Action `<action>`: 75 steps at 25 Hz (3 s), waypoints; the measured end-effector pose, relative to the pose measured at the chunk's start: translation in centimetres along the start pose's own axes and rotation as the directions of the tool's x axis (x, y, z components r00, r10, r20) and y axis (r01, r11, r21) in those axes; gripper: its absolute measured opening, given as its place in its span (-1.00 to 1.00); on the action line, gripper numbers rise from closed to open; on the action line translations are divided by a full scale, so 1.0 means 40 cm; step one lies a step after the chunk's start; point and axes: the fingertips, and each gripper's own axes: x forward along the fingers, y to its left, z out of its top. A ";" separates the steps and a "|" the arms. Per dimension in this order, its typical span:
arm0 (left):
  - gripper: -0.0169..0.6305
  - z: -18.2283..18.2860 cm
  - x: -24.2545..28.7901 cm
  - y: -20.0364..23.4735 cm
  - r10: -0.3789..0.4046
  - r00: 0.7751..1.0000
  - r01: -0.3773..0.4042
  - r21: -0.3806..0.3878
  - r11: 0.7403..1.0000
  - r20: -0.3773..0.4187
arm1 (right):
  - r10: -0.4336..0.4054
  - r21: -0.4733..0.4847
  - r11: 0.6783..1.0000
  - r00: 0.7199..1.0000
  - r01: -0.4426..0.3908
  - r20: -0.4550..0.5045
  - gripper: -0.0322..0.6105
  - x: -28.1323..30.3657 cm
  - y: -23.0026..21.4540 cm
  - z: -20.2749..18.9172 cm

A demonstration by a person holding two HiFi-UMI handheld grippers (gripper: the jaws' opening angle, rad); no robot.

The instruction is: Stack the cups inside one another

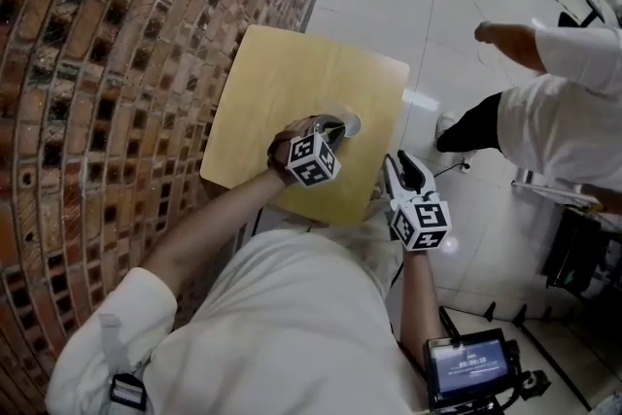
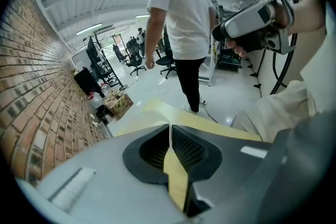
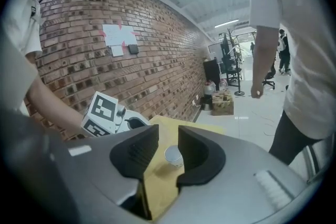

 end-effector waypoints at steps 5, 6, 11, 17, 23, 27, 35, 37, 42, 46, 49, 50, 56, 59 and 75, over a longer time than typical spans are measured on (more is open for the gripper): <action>-0.83 0.009 0.036 -0.032 -0.062 0.997 0.065 0.064 0.996 -0.038 | -0.005 0.007 1.000 1.000 0.005 -0.012 -0.56 0.008 -0.019 0.003; -0.83 0.006 0.041 -0.040 -0.072 0.996 0.075 0.078 0.994 -0.045 | -0.007 0.006 1.000 1.000 0.007 -0.011 -0.56 0.008 -0.017 0.002; -0.83 -0.012 0.073 -0.062 -0.104 0.991 0.114 0.118 0.986 -0.088 | -0.011 0.007 1.000 1.000 0.011 -0.012 -0.56 0.012 -0.025 0.002; -0.83 -0.040 0.110 -0.082 -0.139 0.981 0.157 0.134 0.978 -0.135 | -0.012 0.010 1.000 1.000 0.012 -0.021 -0.56 0.012 -0.033 -0.004; -0.83 -0.057 0.141 -0.089 -0.147 0.974 0.175 0.163 0.971 -0.173 | -0.013 0.012 1.000 0.999 0.014 -0.033 -0.56 0.012 -0.042 -0.020; -0.83 -0.068 0.167 -0.097 -0.151 0.969 0.189 0.192 0.963 -0.197 | -0.011 0.014 1.000 0.999 0.012 -0.040 -0.56 0.014 -0.045 -0.029; -0.83 -0.075 0.201 -0.117 -0.167 0.957 0.218 0.210 0.953 -0.236 | -0.005 0.019 1.000 0.999 0.006 -0.046 -0.56 0.010 -0.067 -0.031; -0.83 -0.080 0.206 -0.122 -0.174 0.953 0.226 0.201 0.953 -0.247 | -0.004 0.020 1.000 0.999 0.005 -0.051 -0.56 0.008 -0.073 -0.033; -0.83 -0.091 0.219 -0.127 -0.173 0.946 0.228 0.181 0.957 -0.274 | -0.006 0.029 1.000 0.998 0.008 -0.057 -0.56 -0.003 -0.094 -0.040; -0.82 -0.104 0.229 -0.132 -0.174 0.940 0.229 0.163 0.960 -0.294 | -0.007 0.037 0.999 0.998 0.009 -0.062 -0.57 -0.011 -0.104 -0.055; -0.74 -0.110 0.239 -0.133 -0.184 0.933 0.238 0.144 0.961 -0.310 | 0.002 0.039 0.999 0.998 0.001 -0.068 -0.57 -0.012 -0.110 -0.057; -0.72 -0.112 0.242 -0.131 -0.184 0.931 0.237 0.140 0.961 -0.314 | 0.005 0.038 0.999 0.998 -0.002 -0.068 -0.57 -0.012 -0.110 -0.056; -0.53 -0.119 0.244 -0.127 -0.173 0.935 0.220 0.125 0.967 -0.311 | 0.015 0.031 0.999 0.998 -0.013 -0.065 -0.57 -0.015 -0.101 -0.054; -0.51 -0.109 0.226 -0.128 -0.178 0.945 0.208 0.086 0.974 -0.275 | 0.018 0.026 1.000 0.998 -0.016 -0.065 -0.57 -0.021 -0.095 -0.054; -0.51 -0.040 -0.083 -0.054 -0.029 0.986 0.077 -0.292 0.953 0.166 | -0.005 -0.030 1.000 0.999 0.003 -0.040 -0.57 -0.069 0.008 -0.027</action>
